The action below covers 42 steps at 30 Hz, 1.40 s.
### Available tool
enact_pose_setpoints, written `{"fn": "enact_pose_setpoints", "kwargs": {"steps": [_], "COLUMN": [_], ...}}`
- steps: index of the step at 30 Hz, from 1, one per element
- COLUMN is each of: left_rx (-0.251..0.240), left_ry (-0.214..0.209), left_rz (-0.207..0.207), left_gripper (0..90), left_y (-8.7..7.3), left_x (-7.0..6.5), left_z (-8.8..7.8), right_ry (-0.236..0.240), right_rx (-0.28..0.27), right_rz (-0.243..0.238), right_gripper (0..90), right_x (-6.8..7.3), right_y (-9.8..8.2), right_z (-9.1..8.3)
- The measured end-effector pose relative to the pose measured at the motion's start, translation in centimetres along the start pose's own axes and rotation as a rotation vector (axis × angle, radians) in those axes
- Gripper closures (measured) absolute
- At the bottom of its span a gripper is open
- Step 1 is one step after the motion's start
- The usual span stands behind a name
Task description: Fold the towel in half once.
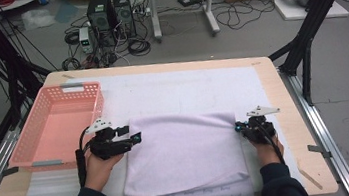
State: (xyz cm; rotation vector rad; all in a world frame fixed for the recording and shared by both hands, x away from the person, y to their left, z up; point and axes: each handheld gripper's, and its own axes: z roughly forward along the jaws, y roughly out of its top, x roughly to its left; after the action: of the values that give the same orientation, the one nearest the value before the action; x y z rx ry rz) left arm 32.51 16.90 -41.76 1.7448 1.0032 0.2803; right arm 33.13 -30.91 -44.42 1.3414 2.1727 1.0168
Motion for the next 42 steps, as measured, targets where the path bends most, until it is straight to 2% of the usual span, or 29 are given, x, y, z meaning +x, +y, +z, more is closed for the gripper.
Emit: {"fn": "enact_pose_setpoints", "kwargs": {"steps": [2,4,7,11,13,15,16,18,20,22,24,26,28,30,32,35,36,37,38,39,40,42], "left_rx": [-0.001,0.012,0.024,0.040,0.053,0.065,0.068,0.071,0.071,0.072,0.065,0.097,0.118,0.146,0.186,0.202,0.202,0.205,0.200,0.198,0.198,0.190], "left_ry": [0.011,0.018,0.023,0.060,0.075,0.093,0.096,0.106,0.117,0.121,0.133,0.146,0.153,0.153,0.149,0.179,0.189,0.180,0.156,0.162,0.169,0.180], "left_rz": [0.005,-0.002,-0.006,-0.017,-0.038,-0.044,-0.043,-0.049,-0.054,-0.046,-0.034,-0.028,-0.026,-0.033,-0.033,0.015,0.028,0.036,0.027,0.042,0.055,0.061], "left_gripper": [36.2,36.0,35.8,35.9,36.3,36.3,36.5,36.6,36.8,37.5,39.9,40.9,41.8,42.6,44.3,53.3,59.2,66.7,75.7,81.6,82.9,83.9], "left_y": [0.3,0.7,1.3,2.1,2.3,2.4,2.5,2.5,2.6,2.7,2.7,2.6,2.4,2.1,1.7,1.6,1.6,1.6,1.5,1.5,1.5,1.6], "left_x": [0.4,0.8,1.3,2.4,3.0,3.3,3.4,3.7,4.0,4.1,4.1,4.2,4.3,4.6,4.9,4.7,4.6,4.6,4.5,4.4,4.2,4.2], "left_z": [0.4,1.0,2.0,3.8,4.4,4.8,4.9,4.9,5.0,5.2,5.5,6.1,6.7,7.1,7.4,7.4,7.5,7.4,7.5,7.5,7.6,7.5], "right_ry": [-0.009,0.020,0.015,0.031,0.035,0.026,-0.007,-0.073,-0.090,-0.084,-0.058,-0.034,0.019,0.049,0.052,0.050,0.050,0.050,0.072,0.095,0.107,0.083], "right_rx": [-0.025,-0.069,-0.117,-0.097,-0.061,-0.011,0.002,-0.011,-0.023,-0.039,-0.089,-0.108,-0.087,-0.042,-0.011,0.000,0.000,-0.002,-0.001,0.004,0.004,0.009], "right_rz": [0.002,0.025,0.035,0.035,0.022,-0.008,-0.029,0.020,0.048,0.040,0.033,0.024,0.030,0.023,0.010,0.006,0.010,0.009,0.011,0.017,0.001,-0.046], "right_gripper": [67.1,56.5,51.2,43.5,45.4,57.0,52.7,51.3,51.2,51.4,51.5,50.8,49.3,48.6,49.3,52.6,55.4,61.0,69.0,76.6,81.5,85.3], "right_x": [-0.3,-0.8,-1.5,-2.0,-2.1,-2.3,-2.5,-3.2,-3.4,-3.3,-3.0,-2.8,-2.8,-2.8,-2.7,-2.8,-2.9,-2.9,-3.0,-3.0,-2.8,-2.3], "right_y": [0.1,0.5,1.4,2.8,3.4,3.5,3.5,3.4,3.4,3.5,3.8,4.0,3.9,3.7,3.5,3.3,3.3,3.2,3.2,3.3,3.3,3.5], "right_z": [-0.2,-0.5,-0.4,1.5,2.9,4.0,4.3,4.2,4.0,3.7,3.2,2.9,3.2,3.6,4.0,4.3,4.2,4.2,4.2,4.2,4.2,4.1]}}
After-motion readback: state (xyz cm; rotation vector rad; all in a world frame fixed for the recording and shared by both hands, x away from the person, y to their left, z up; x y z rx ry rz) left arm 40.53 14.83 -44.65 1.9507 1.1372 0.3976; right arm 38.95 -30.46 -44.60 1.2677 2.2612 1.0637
